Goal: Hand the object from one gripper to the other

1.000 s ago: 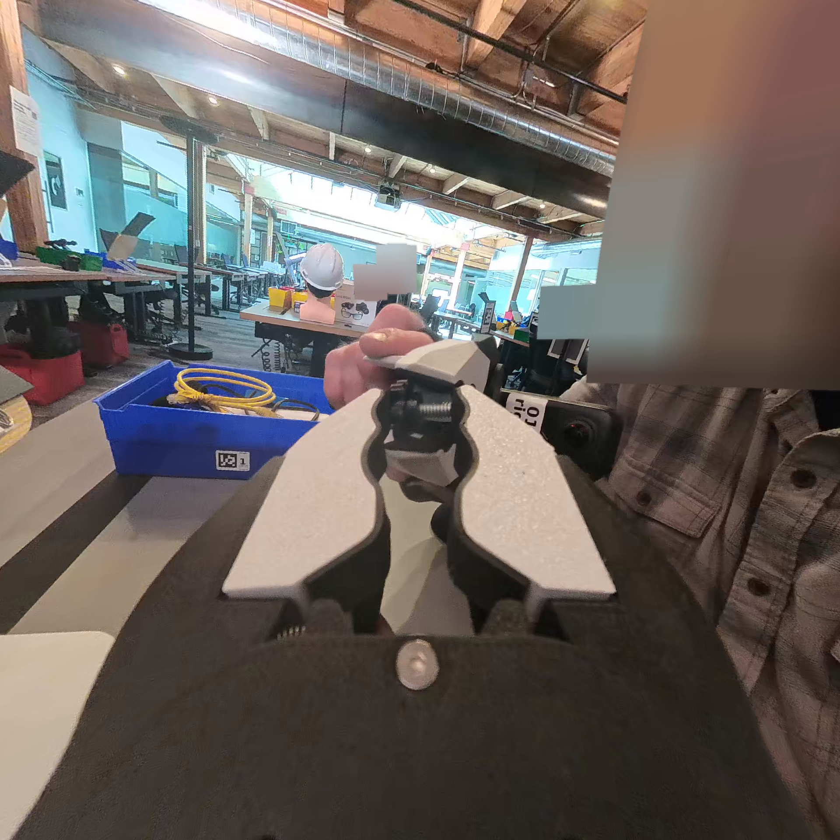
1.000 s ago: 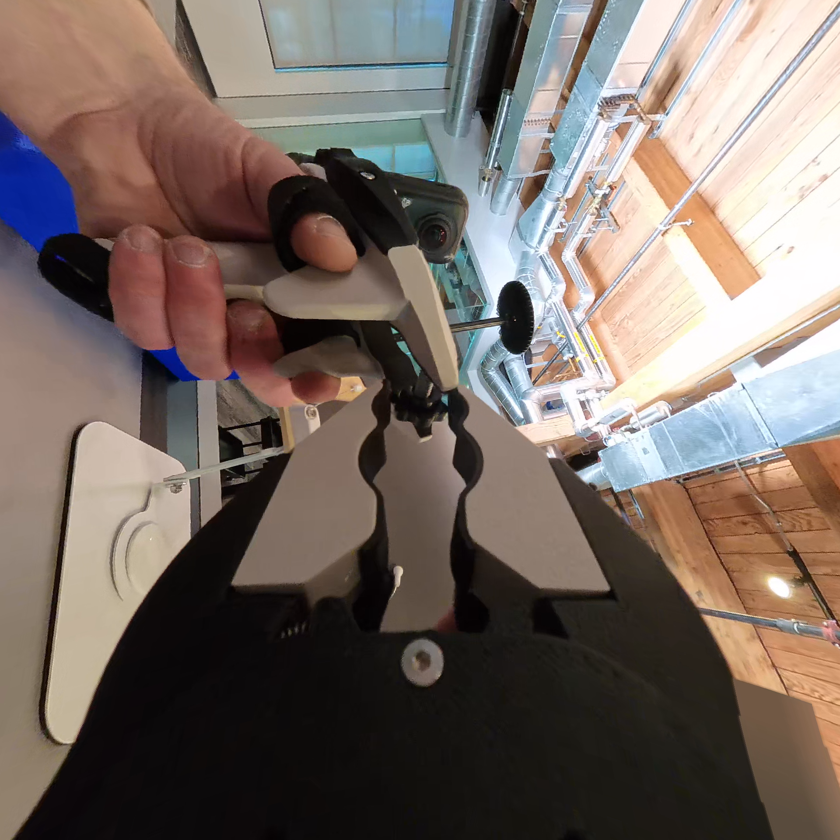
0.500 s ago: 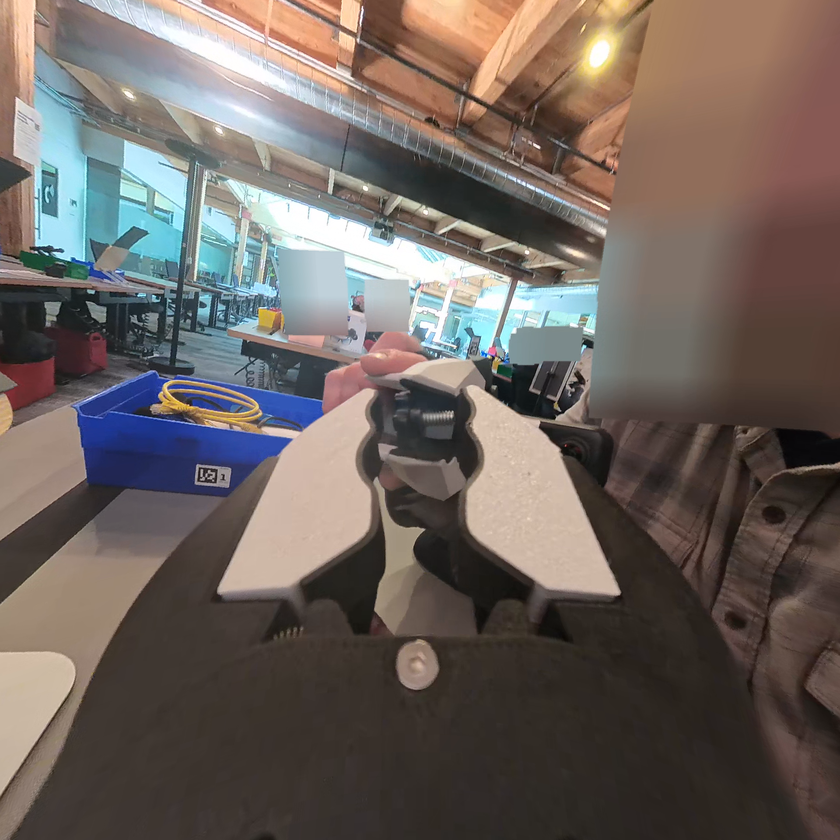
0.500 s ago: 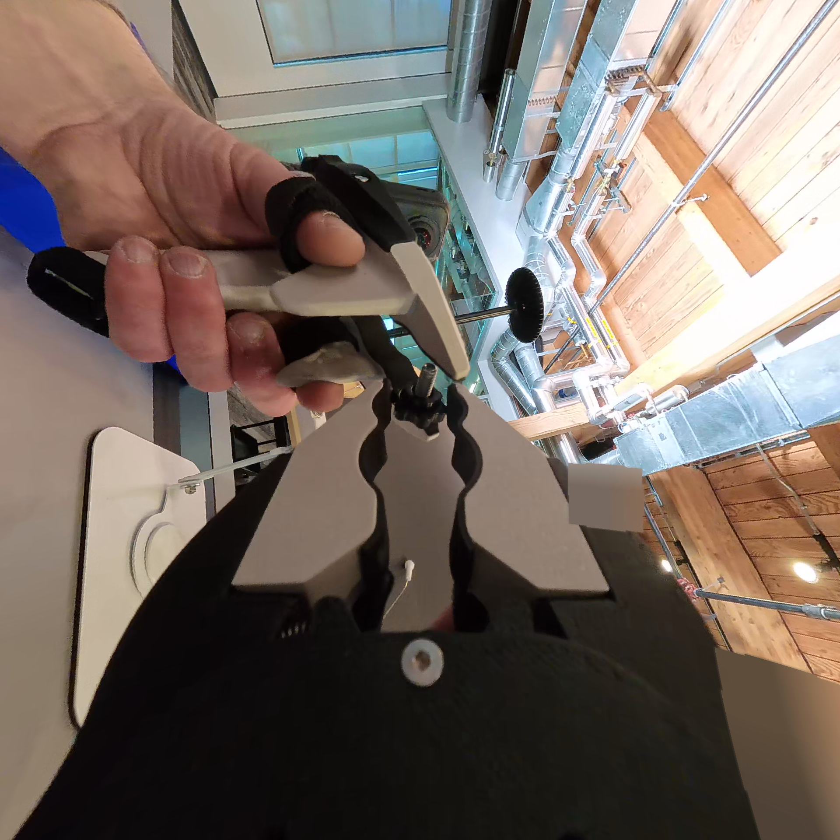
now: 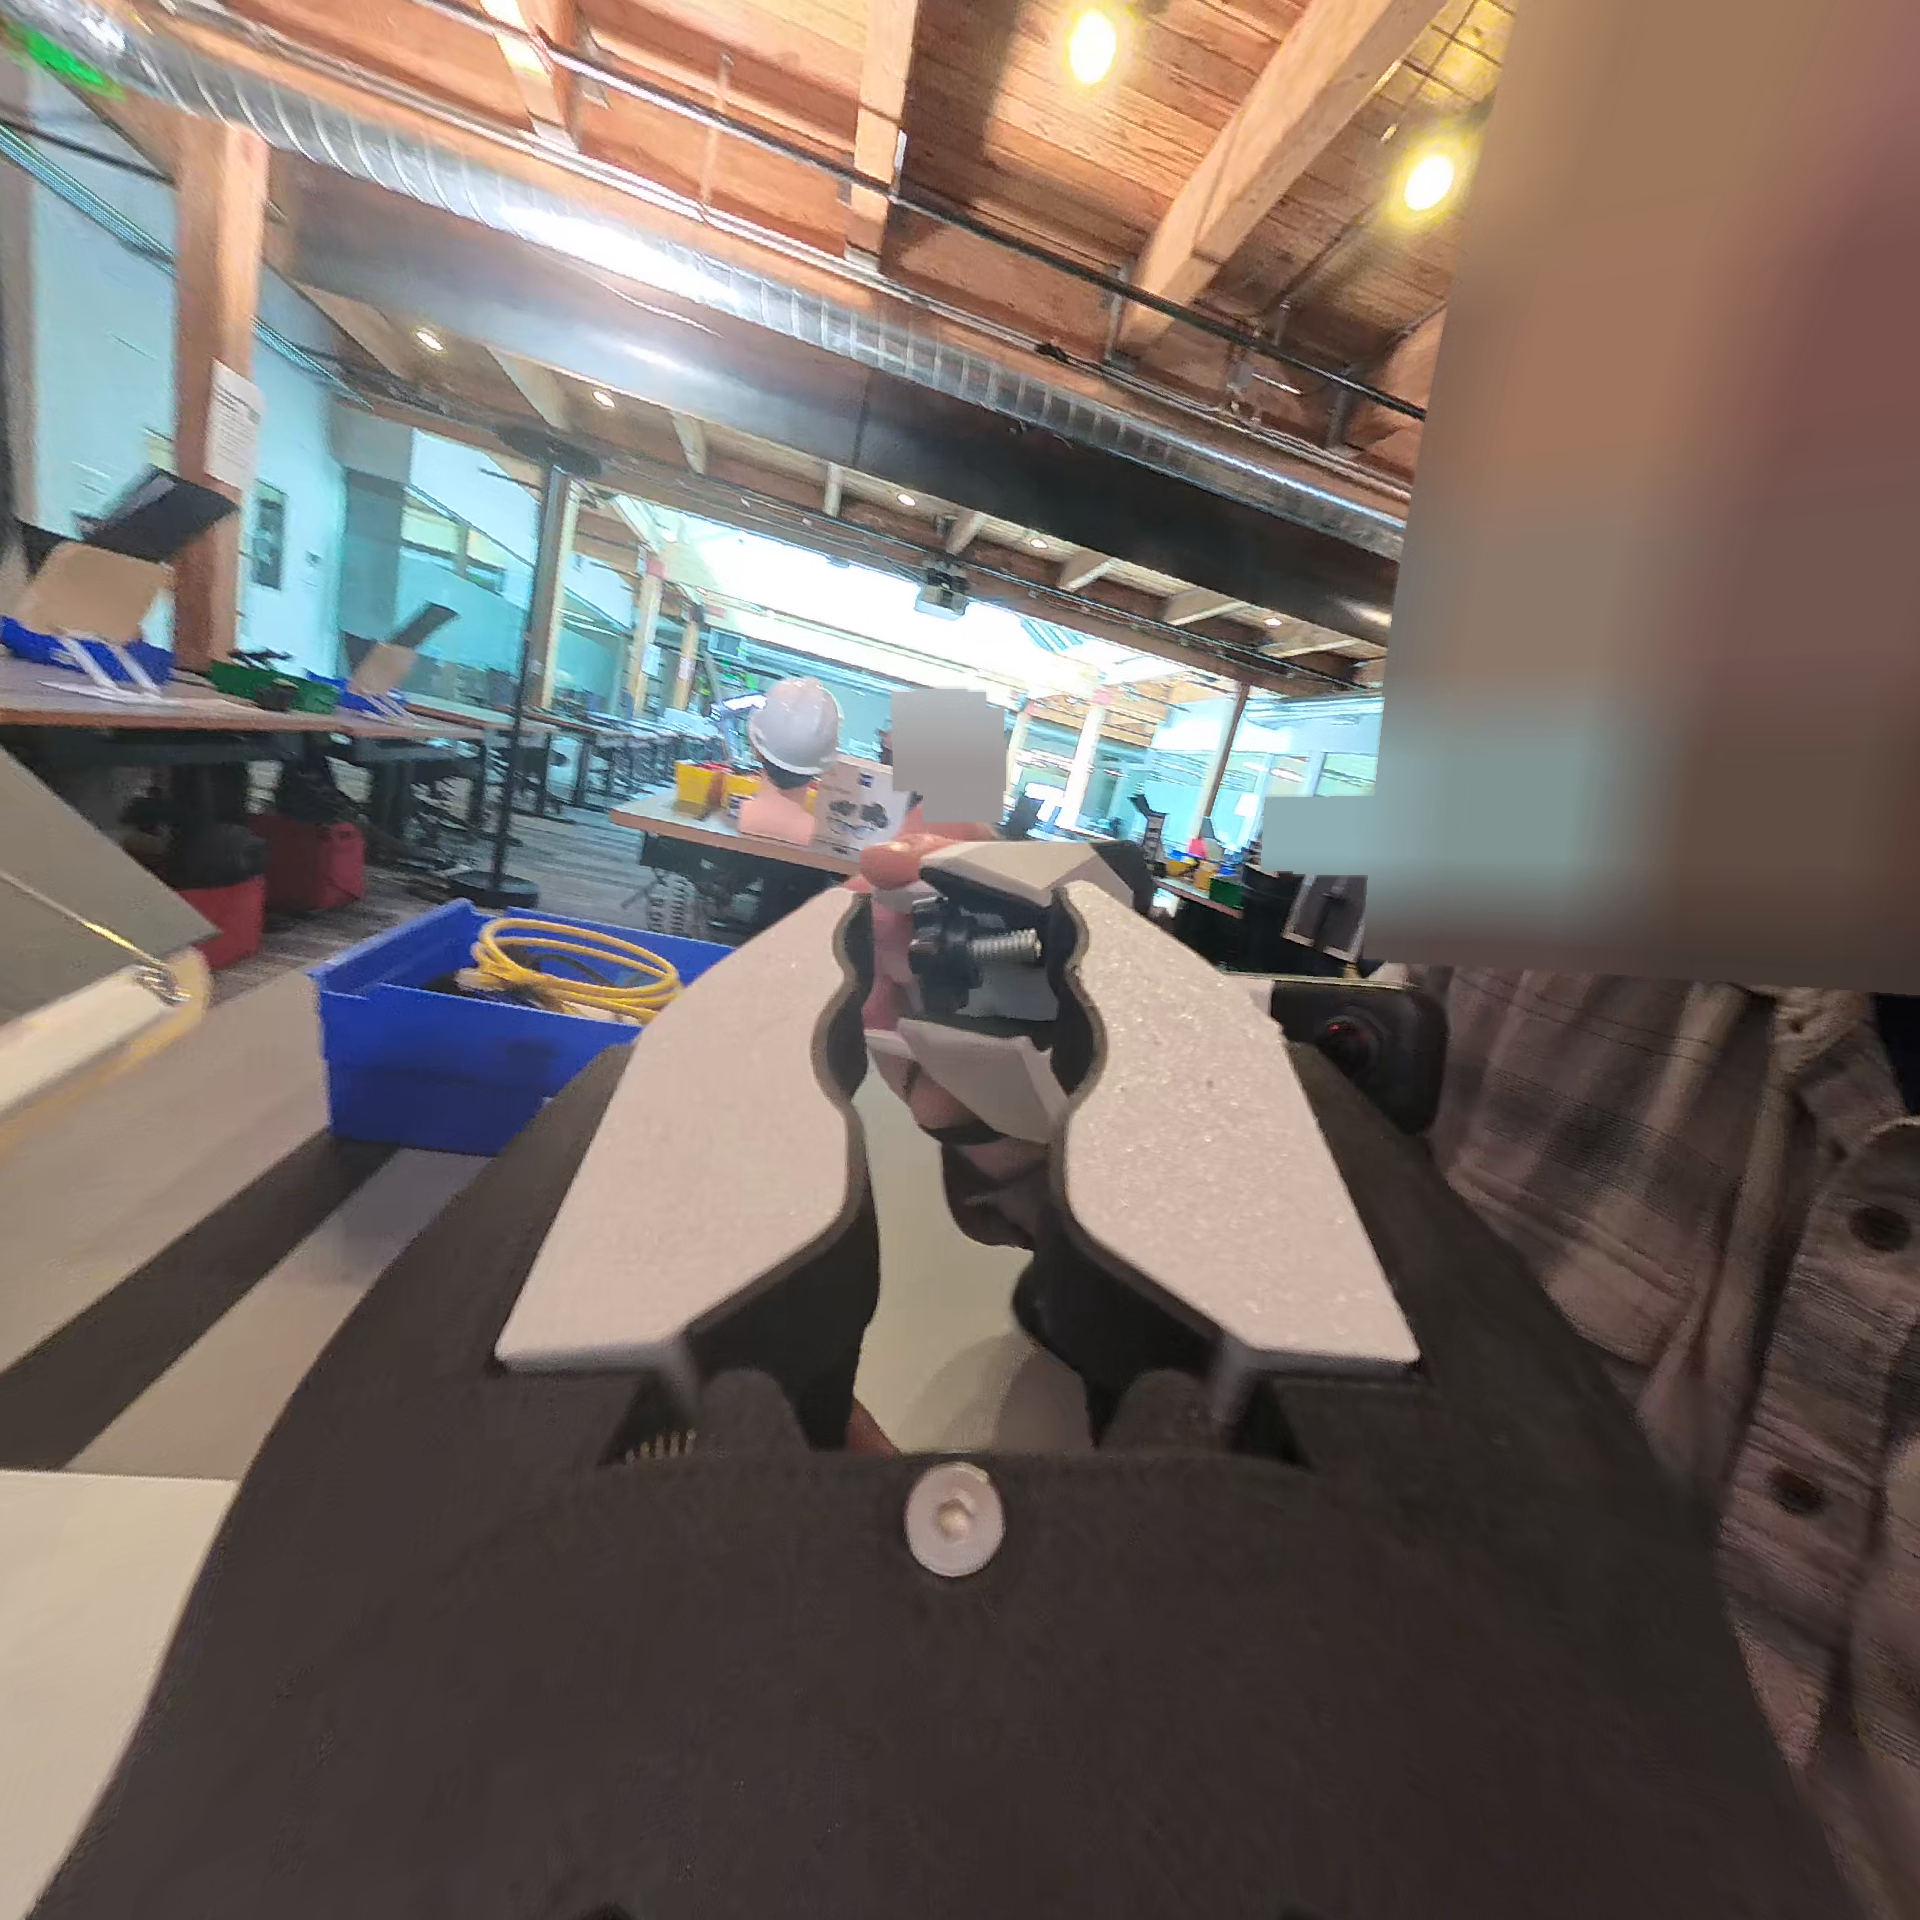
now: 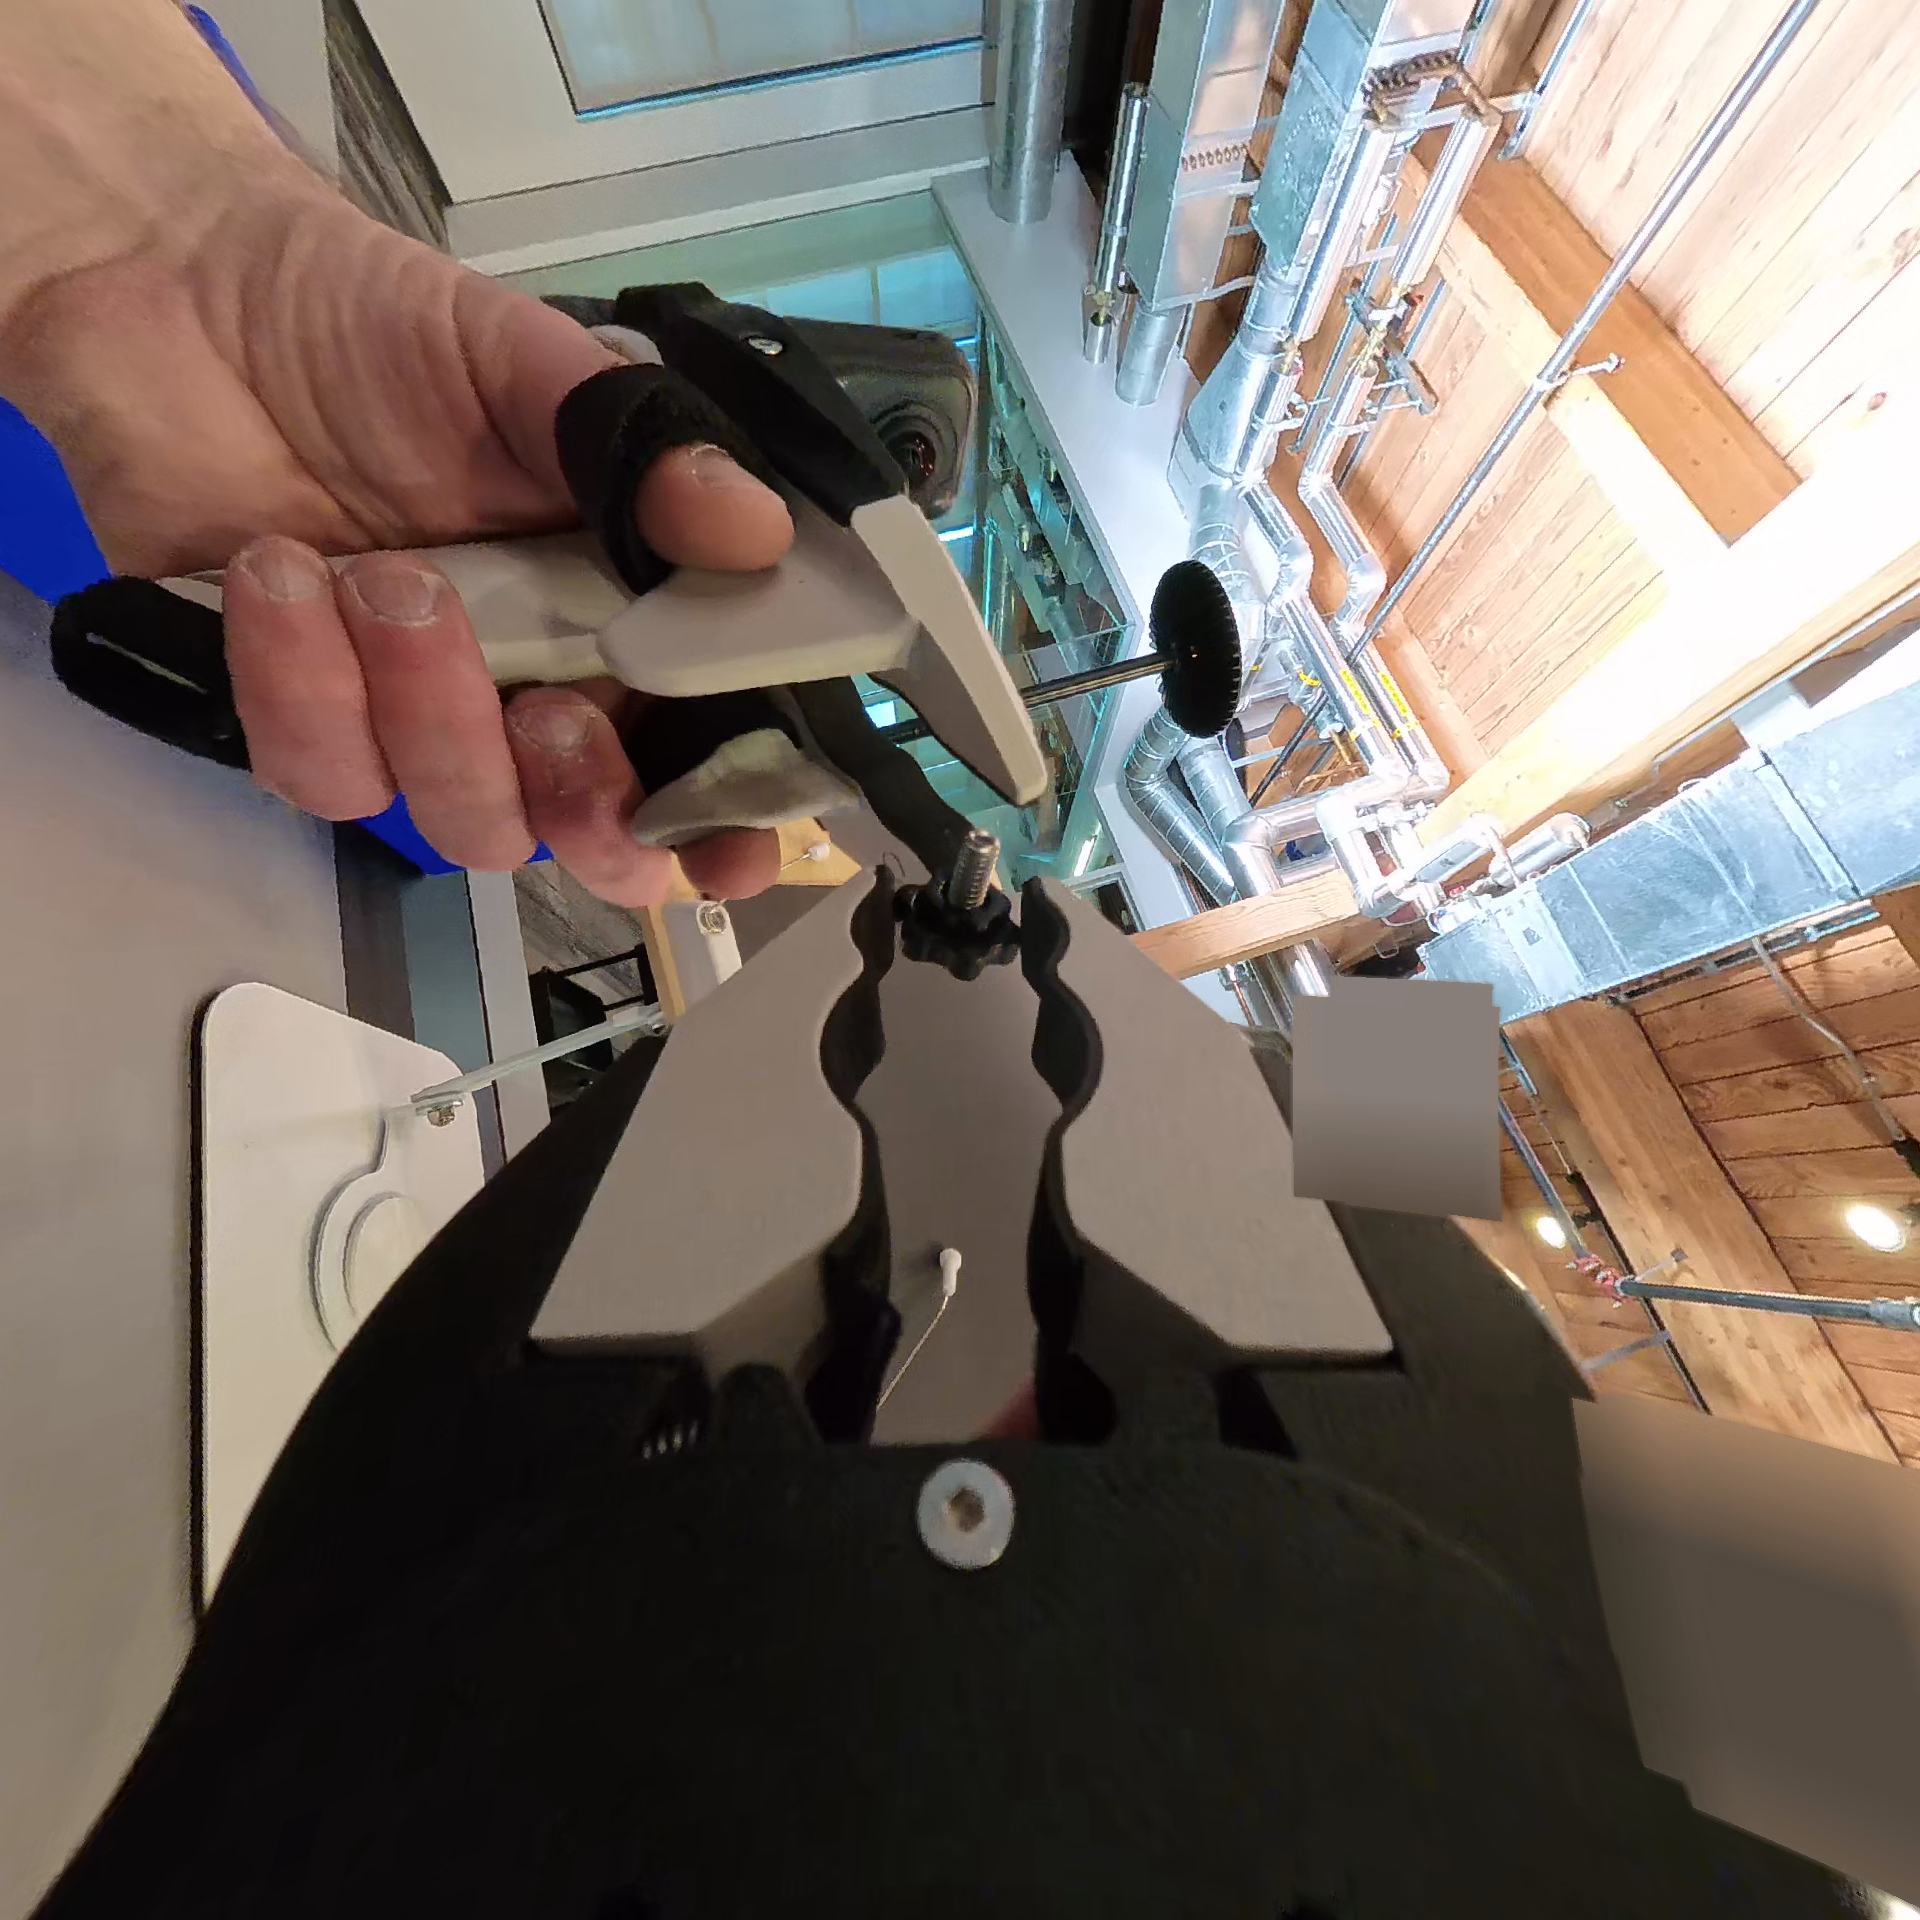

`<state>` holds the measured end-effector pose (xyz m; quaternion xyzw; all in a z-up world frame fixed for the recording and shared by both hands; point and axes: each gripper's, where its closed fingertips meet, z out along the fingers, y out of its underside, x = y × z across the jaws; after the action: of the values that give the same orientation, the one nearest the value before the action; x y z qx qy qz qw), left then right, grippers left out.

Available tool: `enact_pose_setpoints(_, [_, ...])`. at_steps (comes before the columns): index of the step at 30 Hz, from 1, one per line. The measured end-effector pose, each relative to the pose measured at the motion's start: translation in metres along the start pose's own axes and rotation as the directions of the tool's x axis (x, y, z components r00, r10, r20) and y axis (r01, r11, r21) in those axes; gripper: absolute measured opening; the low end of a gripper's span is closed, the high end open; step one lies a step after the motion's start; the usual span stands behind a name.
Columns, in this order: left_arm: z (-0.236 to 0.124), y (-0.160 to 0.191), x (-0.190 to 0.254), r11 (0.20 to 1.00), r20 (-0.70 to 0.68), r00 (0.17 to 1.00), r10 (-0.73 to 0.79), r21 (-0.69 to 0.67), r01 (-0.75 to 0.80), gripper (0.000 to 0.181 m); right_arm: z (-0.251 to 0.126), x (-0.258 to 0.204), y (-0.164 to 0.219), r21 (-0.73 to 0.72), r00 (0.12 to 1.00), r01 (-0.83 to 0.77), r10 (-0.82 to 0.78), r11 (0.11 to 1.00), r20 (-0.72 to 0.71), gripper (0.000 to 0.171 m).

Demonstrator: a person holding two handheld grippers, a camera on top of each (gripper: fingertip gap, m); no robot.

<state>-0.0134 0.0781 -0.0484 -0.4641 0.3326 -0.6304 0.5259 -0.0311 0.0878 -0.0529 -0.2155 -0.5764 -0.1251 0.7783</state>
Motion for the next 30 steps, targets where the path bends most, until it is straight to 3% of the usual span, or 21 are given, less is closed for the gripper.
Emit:
enact_pose_setpoints(4, [-0.002, -0.005, -0.006, 0.999, 0.053, 0.997, 0.049, 0.013, -0.050, 0.032, 0.001, 0.005, 0.004, -0.004, 0.995, -0.102, 0.102, 0.995, -0.015, 0.021])
enact_pose_setpoints(8, [-0.004, -0.007, -0.011, 0.983, 0.137, 0.974, 0.182, -0.021, -0.181, 0.033, 0.002, 0.012, 0.010, 0.018, 0.904, -0.428, 0.427, 0.904, 0.031, 0.020])
enact_pose_setpoints(11, [-0.005, -0.002, -0.018, 0.886, 0.230, 0.857, 0.461, -0.167, -0.431, 0.035, 0.005, 0.009, 0.019, -0.028, 0.645, -0.753, 0.746, 0.657, 0.163, 0.021])
enact_pose_setpoints(15, [-0.004, 0.012, -0.023, 0.560, 0.197, 0.532, 0.824, -0.428, -0.709, 0.041, 0.002, 0.001, 0.022, -0.150, 0.139, -0.968, 0.926, 0.202, 0.352, 0.020])
enact_pose_setpoints(17, [-0.003, 0.016, -0.028, 0.398, 0.163, 0.368, 0.915, -0.509, -0.763, 0.045, -0.002, -0.002, 0.017, -0.203, -0.020, -0.977, 0.907, 0.073, 0.420, 0.020])
enact_pose_setpoints(22, [0.004, 0.025, -0.028, 0.126, 0.078, 0.100, 0.992, -0.575, -0.808, 0.050, -0.008, -0.022, 0.002, -0.339, -0.175, -0.941, 0.852, 0.004, 0.494, 0.021])
enact_pose_setpoints(24, [0.007, 0.035, -0.028, 0.038, 0.011, 0.039, 0.999, -0.591, -0.806, 0.049, -0.010, -0.026, -0.001, -0.368, -0.205, -0.930, 0.838, -0.006, 0.505, 0.021])
enact_pose_setpoints(30, [0.012, 0.044, -0.025, -0.014, -0.026, 0.002, 1.000, -0.585, -0.811, 0.034, -0.016, -0.038, -0.006, -0.438, -0.252, -0.899, 0.812, 0.005, 0.527, 0.021])
